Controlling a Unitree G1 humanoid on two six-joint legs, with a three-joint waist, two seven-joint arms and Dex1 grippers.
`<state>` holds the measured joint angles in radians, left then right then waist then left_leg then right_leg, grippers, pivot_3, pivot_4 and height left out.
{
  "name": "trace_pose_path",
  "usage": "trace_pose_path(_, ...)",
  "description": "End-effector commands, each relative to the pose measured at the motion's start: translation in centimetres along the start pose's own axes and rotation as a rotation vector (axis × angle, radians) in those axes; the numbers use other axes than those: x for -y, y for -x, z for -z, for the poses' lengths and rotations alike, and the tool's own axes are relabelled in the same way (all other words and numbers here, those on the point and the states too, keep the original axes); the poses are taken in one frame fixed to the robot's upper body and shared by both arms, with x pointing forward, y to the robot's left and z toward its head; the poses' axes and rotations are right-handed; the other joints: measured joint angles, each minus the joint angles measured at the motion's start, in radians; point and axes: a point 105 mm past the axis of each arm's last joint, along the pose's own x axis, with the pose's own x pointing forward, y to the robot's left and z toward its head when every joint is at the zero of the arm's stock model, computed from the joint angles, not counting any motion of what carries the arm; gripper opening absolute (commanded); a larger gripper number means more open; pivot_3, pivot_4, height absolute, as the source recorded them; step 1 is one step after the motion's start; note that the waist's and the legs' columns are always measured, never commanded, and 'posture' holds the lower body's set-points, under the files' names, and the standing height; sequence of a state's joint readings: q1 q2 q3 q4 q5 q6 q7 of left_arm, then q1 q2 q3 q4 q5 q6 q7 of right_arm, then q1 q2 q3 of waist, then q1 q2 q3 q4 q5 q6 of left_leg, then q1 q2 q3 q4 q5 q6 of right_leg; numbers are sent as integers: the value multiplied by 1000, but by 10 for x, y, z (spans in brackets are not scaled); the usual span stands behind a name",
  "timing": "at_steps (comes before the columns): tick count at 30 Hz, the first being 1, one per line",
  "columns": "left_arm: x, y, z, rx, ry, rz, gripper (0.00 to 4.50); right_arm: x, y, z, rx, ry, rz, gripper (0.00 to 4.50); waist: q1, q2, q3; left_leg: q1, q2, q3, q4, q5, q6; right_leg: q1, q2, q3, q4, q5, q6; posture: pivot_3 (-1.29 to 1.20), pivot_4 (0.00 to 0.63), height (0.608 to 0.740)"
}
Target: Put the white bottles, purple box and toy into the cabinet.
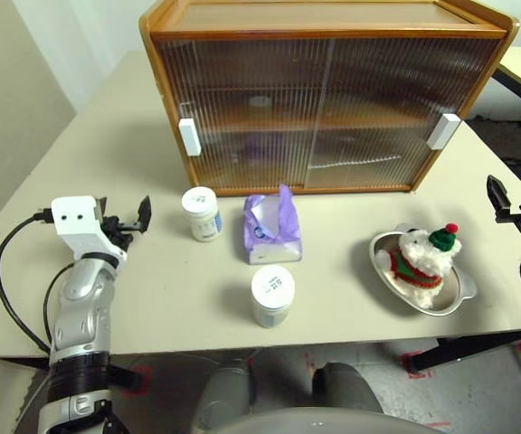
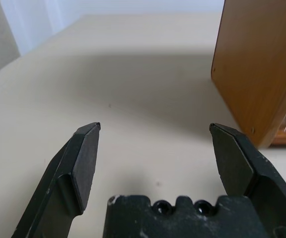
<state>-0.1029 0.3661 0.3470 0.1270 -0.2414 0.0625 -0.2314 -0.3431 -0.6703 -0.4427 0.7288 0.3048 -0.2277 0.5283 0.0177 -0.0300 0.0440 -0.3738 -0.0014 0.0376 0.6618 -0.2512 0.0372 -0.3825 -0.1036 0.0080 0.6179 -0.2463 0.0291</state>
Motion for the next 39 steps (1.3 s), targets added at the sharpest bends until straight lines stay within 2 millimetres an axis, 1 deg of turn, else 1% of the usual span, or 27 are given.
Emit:
trace_pose_path(1,0,-3,-2,15,4,-10,4459,-6,-3,-1,-2,3,-15,4500,0,0,0,0,0,0,0,0,0,0,0,0,0,0,0,59,0,740)
trace_pose_path(4,3,-8,-6,29,11,-13,4459,-7,-8,-4,2,9,-25,4500,1,0,0,0,0,0,0,0,0,0,0,0,0,1,0,60,0,740)
trace_pose_path(6,4,-9,-4,29,12,-12,4459,-7,-9,-6,6,12,-26,4500,0,0,0,0,0,0,0,0,0,0,0,0,0,1,0,55,0,740)
trace_pose_path(9,4,-10,-5,33,14,-13,4459,-3,-11,-14,28,17,-24,4500,-1,0,0,0,0,1,0,0,0,0,1,1,0,1,0,49,0,740)
trace_pose_path(12,2,-12,-4,33,12,-17,4459,0,-12,-27,61,19,-30,4500,-1,0,0,0,0,1,0,0,1,0,1,0,0,1,0,41,0,740)
trace_pose_path(15,-6,-13,-4,36,11,-34,4459,0,-14,-43,111,11,-45,4500,-1,0,0,0,0,1,0,0,1,-1,1,0,0,1,0,37,0,740)
trace_pose_path(17,-10,-14,-7,44,5,-42,4459,-1,-16,-58,148,13,-65,4500,-2,0,0,0,0,1,0,0,0,-1,1,0,1,1,0,37,0,740)
trace_pose_path(20,-13,-19,-20,72,-5,-43,4459,-24,-22,-100,238,-5,-218,4500,-4,0,0,0,0,1,0,0,0,-1,1,1,1,1,0,36,0,740)
trace_pose_path(23,-12,-20,-28,89,-6,-45,4459,-43,-20,-126,288,-13,-327,4500,-1,0,0,0,0,1,0,0,0,-2,1,1,2,1,0,31,0,740)
trace_pose_path(24,-11,-22,-32,98,-5,-39,4459,-52,-18,-135,305,-15,-386,4500,-1,-1,-1,0,0,1,0,0,0,-2,0,1,2,1,0,23,0,740)
trace_pose_path(26,-6,-24,-38,109,-6,-18,4459,-73,-10,-151,344,-86,-522,4500,0,-2,-1,0,1,1,0,0,0,-2,0,0,2,1,0,20,0,740)
trace_pose_path(28,-3,-25,-39,105,-3,0,4459,-95,1,-164,364,-117,-659,4500,1,-2,-1,-1,1,0,0,0,0,-2,-1,0,1,2,0,19,0,740)
trace_pose_path(30,2,-27,-37,91,12,20,4459,-119,15,-170,346,-124,-822,4500,2,-2,-1,-2,1,0,0,0,0,-3,-3,0,2,2,0,22,0,740)
trace_pose_path(33,10,-29,-42,98,21,48,4459,-146,34,-171,271,-121,-1011,4500,4,-2,-1,-4,1,0,0,0,0,-6,-4,0,2,2,0,32,0,740)
trace_pose_path(36,14,-32,-53,120,16,55,4459,-169,47,-173,231,-137,-1147,4500,6,-3,-2,-6,2,0,0,0,-1,-7,-4,0,1,3,-1,40,0,740)
trace_pose_path(39,21,-35,-67,157,25,69,4459,-186,56,-167,197,-126,-1233,4500,7,-3,-2,-6,2,0,1,0,-1,-7,-4,-1,1,3,-1,50,0,740)
